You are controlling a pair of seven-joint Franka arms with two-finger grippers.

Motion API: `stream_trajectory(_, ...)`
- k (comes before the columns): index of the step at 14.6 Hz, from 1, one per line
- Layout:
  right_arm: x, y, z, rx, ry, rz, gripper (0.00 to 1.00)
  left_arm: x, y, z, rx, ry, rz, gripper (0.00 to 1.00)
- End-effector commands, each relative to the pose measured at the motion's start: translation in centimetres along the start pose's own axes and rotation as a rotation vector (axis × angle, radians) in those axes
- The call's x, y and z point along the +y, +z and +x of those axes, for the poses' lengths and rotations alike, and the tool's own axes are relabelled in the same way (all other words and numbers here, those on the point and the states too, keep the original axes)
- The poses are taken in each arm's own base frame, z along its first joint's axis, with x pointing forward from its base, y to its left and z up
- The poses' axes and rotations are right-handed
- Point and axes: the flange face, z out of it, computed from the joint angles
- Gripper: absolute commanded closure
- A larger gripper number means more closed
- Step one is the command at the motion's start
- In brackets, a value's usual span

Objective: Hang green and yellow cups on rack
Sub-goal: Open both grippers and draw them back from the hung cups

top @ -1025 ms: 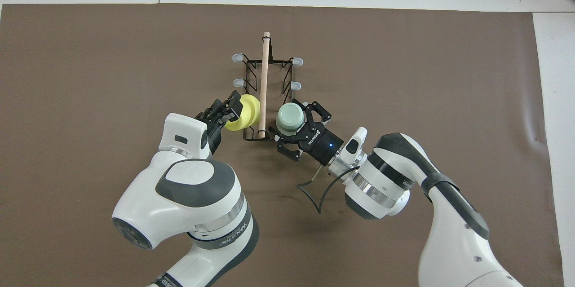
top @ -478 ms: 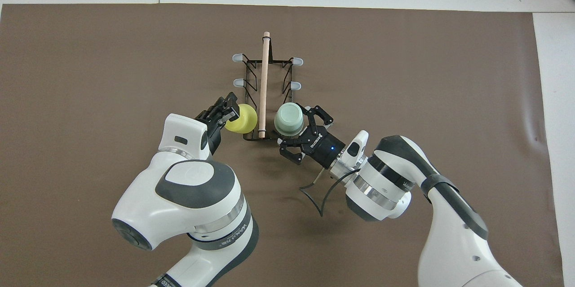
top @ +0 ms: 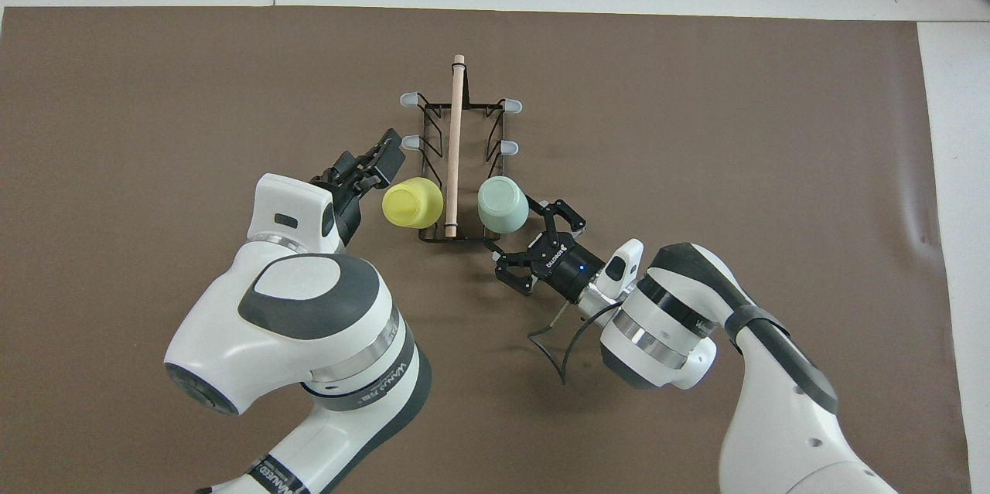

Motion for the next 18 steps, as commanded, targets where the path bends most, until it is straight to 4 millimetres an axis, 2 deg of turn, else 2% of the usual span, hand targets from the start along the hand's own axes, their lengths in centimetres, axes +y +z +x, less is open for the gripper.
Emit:
stream_trajectory(1,-0.2,-0.9,0.5,-0.013,0.022,-0.102,0.0,-0.4,1.2,2.6,0.019,-0.004,-0.048,0.12)
stream_trajectory(3,-0.2,-1.1,0.9,-0.016,0.012,-0.1,0.0,-1.3,1.7,4.0,0.028,-0.017,-0.075,0.11)
stream_trajectory(9,-0.2,-2.7,2.0,-0.113,-0.001,-0.139,0.0,-2.0,1.7,5.7,0.053,0.024,-0.078,0.09)
stream_trajectory(12,-0.4,-4.3,3.4,-0.191,-0.006,-0.183,0.0,-2.2,1.7,5.6,0.053,0.046,-0.072,0.08)
stream_trajectory(14,-0.2,-4.8,4.0,-0.208,-0.034,-0.181,0.0,-2.8,1.9,6.0,0.057,0.068,-0.062,0.04)
stream_trajectory(18,1.3,-5.9,6.8,-0.266,-0.172,-0.173,0.0,-3.8,2.2,6.7,0.066,0.132,-0.044,0.02)
